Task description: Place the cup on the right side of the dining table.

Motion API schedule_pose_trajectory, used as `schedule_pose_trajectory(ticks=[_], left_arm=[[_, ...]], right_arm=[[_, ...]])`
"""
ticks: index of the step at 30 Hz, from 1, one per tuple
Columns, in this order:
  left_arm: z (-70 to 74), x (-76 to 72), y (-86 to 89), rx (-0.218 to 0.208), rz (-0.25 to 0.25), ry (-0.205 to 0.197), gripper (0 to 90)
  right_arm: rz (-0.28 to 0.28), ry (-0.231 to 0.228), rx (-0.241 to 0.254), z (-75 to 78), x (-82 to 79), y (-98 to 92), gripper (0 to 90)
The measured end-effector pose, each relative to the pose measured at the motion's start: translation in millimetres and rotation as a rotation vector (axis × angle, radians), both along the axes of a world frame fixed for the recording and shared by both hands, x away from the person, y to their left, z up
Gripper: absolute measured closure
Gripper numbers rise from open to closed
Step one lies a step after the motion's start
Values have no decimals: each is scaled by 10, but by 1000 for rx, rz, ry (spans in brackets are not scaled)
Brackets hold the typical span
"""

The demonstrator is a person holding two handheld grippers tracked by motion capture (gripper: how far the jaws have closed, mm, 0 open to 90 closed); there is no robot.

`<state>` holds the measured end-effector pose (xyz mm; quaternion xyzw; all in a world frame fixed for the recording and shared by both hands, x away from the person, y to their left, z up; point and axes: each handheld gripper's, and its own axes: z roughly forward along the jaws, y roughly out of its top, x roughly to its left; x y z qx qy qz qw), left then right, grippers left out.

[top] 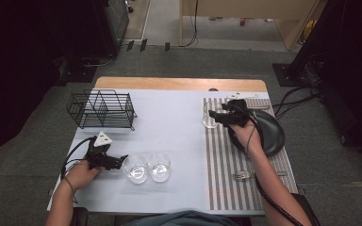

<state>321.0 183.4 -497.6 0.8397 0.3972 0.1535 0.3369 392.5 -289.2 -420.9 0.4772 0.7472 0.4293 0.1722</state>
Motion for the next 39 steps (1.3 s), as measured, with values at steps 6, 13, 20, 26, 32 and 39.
schedule_pose_trajectory(ticks=[6,13,20,26,32,39], left_arm=[[0,0,0,0,0,0,0],[0,0,0,0,0,0,0],[0,0,0,0,0,0,0],[0,0,0,0,0,0,0],[0,0,0,0,0,0,0],[0,1,0,0,0,0,0]], right_arm=[[7,1,1,5,-62,15,315],[19,-1,7,17,-113,37,315],[36,11,9,2,-165,56,315],[50,12,4,-12,-204,84,315],[66,13,12,-9,-253,96,315],[88,12,9,-6,-313,135,315]])
